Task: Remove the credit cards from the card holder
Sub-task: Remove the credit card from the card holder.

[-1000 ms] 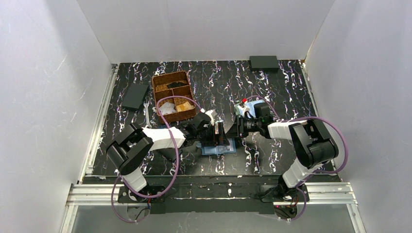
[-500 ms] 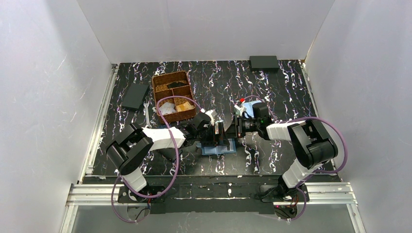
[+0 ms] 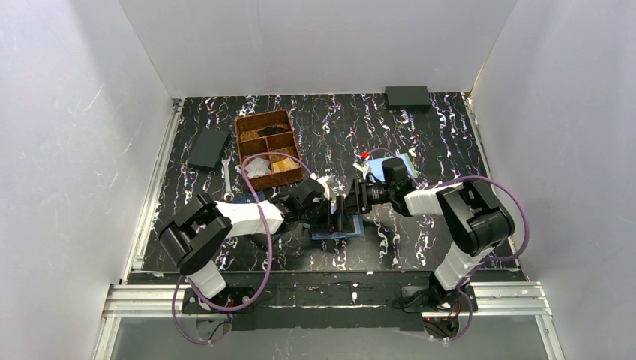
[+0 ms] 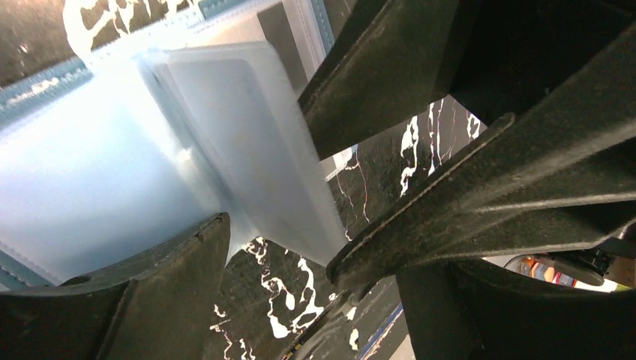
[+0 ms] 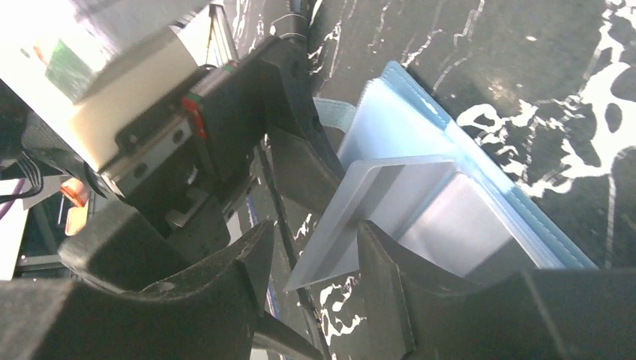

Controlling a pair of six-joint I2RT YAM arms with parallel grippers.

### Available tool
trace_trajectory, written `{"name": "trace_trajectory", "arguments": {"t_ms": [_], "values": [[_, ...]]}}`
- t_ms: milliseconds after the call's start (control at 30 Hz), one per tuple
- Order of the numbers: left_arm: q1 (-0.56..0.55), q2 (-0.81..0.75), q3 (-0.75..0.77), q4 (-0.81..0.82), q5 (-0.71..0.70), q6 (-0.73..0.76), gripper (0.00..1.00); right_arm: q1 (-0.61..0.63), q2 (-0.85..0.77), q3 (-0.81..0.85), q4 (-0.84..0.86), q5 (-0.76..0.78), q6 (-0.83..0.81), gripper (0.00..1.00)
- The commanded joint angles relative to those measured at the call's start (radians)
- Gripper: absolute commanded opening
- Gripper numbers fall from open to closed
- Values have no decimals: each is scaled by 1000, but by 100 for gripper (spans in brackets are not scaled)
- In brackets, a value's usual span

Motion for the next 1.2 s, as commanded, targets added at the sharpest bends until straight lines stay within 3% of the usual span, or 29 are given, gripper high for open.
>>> {"name": "trace_trajectory", "arguments": {"t_ms": [0,333,567,767,1167], "values": [[10,-9,-31,-59,-94,-13,75,72,9,39,39,-186,39,55],[21,-68,-84,-60,-148,-30,74,69,-39,60,-64,-146,-63,56],[50,-88,-97,-60,-134,-37,65,69,-20,70,-73,-148,-62,58],[57,-98,-98,-59,-129,-45,45,69,-26,69,-69,-148,-64,58],[90,-122,-102,-60,-120,-38,43,35,-92,82,-176,-128,-182,60]]}}
